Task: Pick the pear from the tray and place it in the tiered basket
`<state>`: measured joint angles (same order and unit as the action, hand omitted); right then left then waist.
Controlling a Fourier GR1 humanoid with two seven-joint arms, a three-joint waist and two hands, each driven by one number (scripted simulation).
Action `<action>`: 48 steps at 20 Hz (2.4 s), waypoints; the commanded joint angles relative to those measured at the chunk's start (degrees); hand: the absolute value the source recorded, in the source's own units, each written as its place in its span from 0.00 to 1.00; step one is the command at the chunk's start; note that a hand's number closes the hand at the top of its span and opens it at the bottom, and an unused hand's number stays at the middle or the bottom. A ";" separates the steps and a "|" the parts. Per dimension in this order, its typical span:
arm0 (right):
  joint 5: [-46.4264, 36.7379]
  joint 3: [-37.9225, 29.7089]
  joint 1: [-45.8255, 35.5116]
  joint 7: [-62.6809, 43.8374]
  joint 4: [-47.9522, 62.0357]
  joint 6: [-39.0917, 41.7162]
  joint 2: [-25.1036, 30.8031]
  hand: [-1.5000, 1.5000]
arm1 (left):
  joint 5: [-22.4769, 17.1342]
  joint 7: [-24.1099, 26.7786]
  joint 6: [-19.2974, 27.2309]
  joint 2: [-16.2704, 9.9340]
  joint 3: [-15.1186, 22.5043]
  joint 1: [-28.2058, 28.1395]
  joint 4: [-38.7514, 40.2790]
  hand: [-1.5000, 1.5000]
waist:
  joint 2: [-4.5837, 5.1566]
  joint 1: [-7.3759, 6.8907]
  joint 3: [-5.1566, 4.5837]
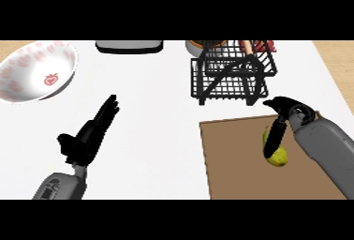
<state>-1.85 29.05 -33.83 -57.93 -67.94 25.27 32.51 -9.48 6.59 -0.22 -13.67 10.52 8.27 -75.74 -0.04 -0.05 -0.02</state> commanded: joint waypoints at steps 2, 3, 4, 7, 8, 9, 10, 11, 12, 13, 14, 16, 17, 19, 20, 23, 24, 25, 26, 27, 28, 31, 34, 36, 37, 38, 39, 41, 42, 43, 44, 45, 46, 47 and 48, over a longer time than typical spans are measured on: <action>-3.73 -1.17 -0.61 -5.87 3.97 -0.21 -4.14 0.00 | 1.41 -0.19 0.91 2.28 0.94 -2.17 -1.97 0.50 | 0.06 -0.41 0.01; -2.05 -1.63 3.41 -7.47 -1.64 1.56 -1.57 0.00 | 0.80 1.31 -0.98 0.80 -1.02 -0.87 0.95 0.50 | -0.04 0.23 -0.01; -4.36 -2.14 3.18 -5.30 0.63 -0.35 -3.17 0.00 | 1.49 -2.51 0.38 2.20 0.70 -1.53 -3.01 0.50 | -0.02 -0.08 0.02; -5.15 -2.22 9.00 -2.77 -2.43 0.13 -0.60 0.00 | 2.92 -0.85 0.75 2.14 0.31 -2.07 -2.62 0.50 | -0.10 0.34 0.01; -3.79 -3.92 5.69 -5.16 -0.85 3.34 -2.17 0.00 | 0.68 -3.67 -1.75 0.27 -1.39 -1.79 -5.15 0.50 | -0.06 -0.03 0.01; -5.24 -4.54 5.51 -4.75 0.03 2.34 -3.20 0.00 | 1.46 -1.99 -1.14 2.13 -1.33 -1.05 -2.19 0.50 | 0.00 0.00 0.01; -7.45 -3.39 9.54 -0.59 -0.65 0.35 -2.62 0.00 | 3.50 -0.84 0.32 3.27 -0.51 -0.56 -0.65 0.50 | 0.01 0.17 0.01; -6.89 -6.13 6.10 -2.37 1.26 2.95 -3.06 0.00 | 3.35 -1.96 -0.65 1.95 -1.26 -1.74 -2.89 0.50 | 0.02 -0.10 0.01; -8.27 -4.85 9.81 1.15 1.04 1.97 -2.47 0.00 | 2.73 -0.94 -1.21 2.48 -1.68 -1.69 -1.47 0.50 | 0.02 0.03 0.01; -7.05 -6.84 6.93 -3.50 -1.10 4.41 -3.78 0.00 | 4.69 1.30 -0.34 4.30 -0.57 -1.83 0.34 0.50 | 0.01 0.04 0.00; -9.65 -6.16 9.21 -1.13 0.13 1.21 -5.46 0.00 | 2.51 -0.37 -2.30 2.44 -3.36 -0.20 -0.37 0.50 | 0.03 0.01 0.01; -10.36 -6.86 8.89 -1.67 0.45 2.03 -7.18 0.00 | 3.31 -3.27 -2.18 1.86 -1.69 -4.73 -8.03 0.50 | -0.03 -0.22 0.02; -13.56 -6.16 9.08 4.51 5.39 0.80 -6.64 0.00 | 5.38 -4.03 0.57 5.09 0.06 -2.32 -5.62 0.50 | 0.06 -0.22 0.03; -13.28 -9.14 12.56 1.99 -1.59 1.75 -6.15 0.00 | 4.86 -2.00 -0.99 4.82 -2.84 -0.92 -1.48 0.50 | 0.01 0.13 0.01; -12.98 -11.03 8.82 4.69 2.31 3.13 -6.72 1.00 | 3.42 -0.93 -4.50 2.78 -5.10 1.88 2.10 0.50 | 0.08 0.03 0.01; -18.08 -10.01 7.56 12.22 5.90 -4.92 -9.63 1.00 | 4.87 1.80 -3.26 3.72 -4.67 1.93 3.85 0.50 | 0.21 -0.18 0.02; -18.13 -9.71 13.28 14.23 1.79 -6.37 -8.71 1.00 | 4.59 -2.81 -2.96 2.73 -4.11 -0.41 -1.78 0.50 | 0.04 -0.04 0.04; -20.98 -9.11 9.82 14.98 7.15 -8.27 -11.40 1.00 | 4.58 -0.95 -2.79 4.22 -3.66 -1.45 -1.37 0.50 | 0.14 -0.42 0.04; -19.38 -9.86 11.73 13.27 2.60 -5.38 -10.27 1.00 | 5.08 -0.90 -3.16 3.66 -3.97 -1.31 -1.00 0.50 | 0.04 -0.09 0.03; -18.82 -10.48 13.60 12.56 -1.05 -4.70 -9.04 1.00 | 5.42 -0.75 -2.94 4.27 -2.88 -3.89 -3.01 0.50 | -0.04 0.00 0.02; -20.31 -9.96 10.86 12.36 1.96 -4.97 -11.28 1.00 | 5.41 -0.43 -1.84 5.75 -3.59 -1.27 -0.93 0.50 | 0.06 -0.12 0.02; -22.59 -11.37 8.47 16.22 7.55 -6.09 -11.53 1.00 | 6.28 -3.39 -1.79 5.47 -3.59 1.11 -1.13 0.50 | 0.14 -0.31 0.04; -23.72 -13.24 10.39 24.23 5.46 -5.10 -4.65 1.00 | 5.81 -0.91 -3.17 4.89 -3.40 -3.74 -3.87 0.50 | 0.07 -0.35 0.05; -25.89 -14.05 10.73 37.13 6.12 -5.94 5.51 1.00 | 5.95 -0.11 -3.34 4.41 -3.99 -1.53 -1.36 0.50 | 0.32 -0.19 0.15; -27.35 -14.27 12.23 42.70 5.81 -8.41 8.83 1.00 | 5.44 -1.06 -3.49 4.23 -4.60 -0.63 -0.19 0.50 | 0.49 0.48 0.24; -27.86 -15.57 11.22 46.50 6.35 -9.47 11.95 1.00 | 4.95 -0.96 -3.36 4.03 -5.20 -0.98 -1.01 0.50 | 0.51 0.09 0.31; -27.96 -17.08 10.83 50.14 6.77 -10.39 15.25 1.00 | 4.60 -0.26 -4.26 4.19 -4.60 -1.71 -1.82 0.50 | 0.53 0.11 0.45; -29.01 -19.03 12.43 58.55 10.78 -15.39 18.00 1.00 | 5.04 -1.29 -3.26 4.90 -4.11 -2.26 -2.47 0.50 | 0.65 -0.46 0.47; -30.81 -18.77 12.90 62.11 13.63 -18.45 18.17 1.00 | 6.68 0.29 -2.94 5.07 -3.22 -2.37 -0.92 0.50 | 0.91 -0.70 0.40; -30.14 -20.55 13.93 66.08 15.13 -21.39 18.82 1.00 | 5.44 -2.83 -3.33 4.60 -3.72 -1.19 -3.40 0.50 | 0.62 -0.58 0.46; -29.08 -22.70 11.16 67.44 17.33 -22.91 18.05 1.00 | 4.57 -1.96 -4.23 3.72 -5.34 0.50 -1.63 0.50 | 0.75 -0.87 0.33; -26.45 -25.07 10.37 69.43 19.11 -23.13 16.87 1.00 | 4.67 -2.16 -3.67 5.25 -4.31 -0.66 -2.11 0.50 | 0.56 -0.91 0.27; -21.88 -28.10 10.66 72.54 19.41 -21.55 16.68 1.00 | 5.48 -0.91 -3.22 5.60 -3.46 -2.84 -2.82 0.50 | 0.42 -0.76 0.30; -20.16 -29.17 10.01 74.16 21.00 -20.74 15.17 1.00 | 4.94 -2.85 -3.60 5.17 -3.89 -1.10 -3.33 0.50 | 0.41 -0.79 0.27; -18.01 -30.72 8.05 76.50 22.09 -17.99 15.95 1.00 | 5.00 -1.06 -4.18 4.56 -4.38 -1.92 -2.04 0.50 | 0.50 -1.04 0.23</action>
<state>-25.56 4.01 -23.37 9.23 -50.53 6.41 47.96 -4.35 4.99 -3.88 -8.87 6.37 6.84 -78.05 0.46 -0.74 0.25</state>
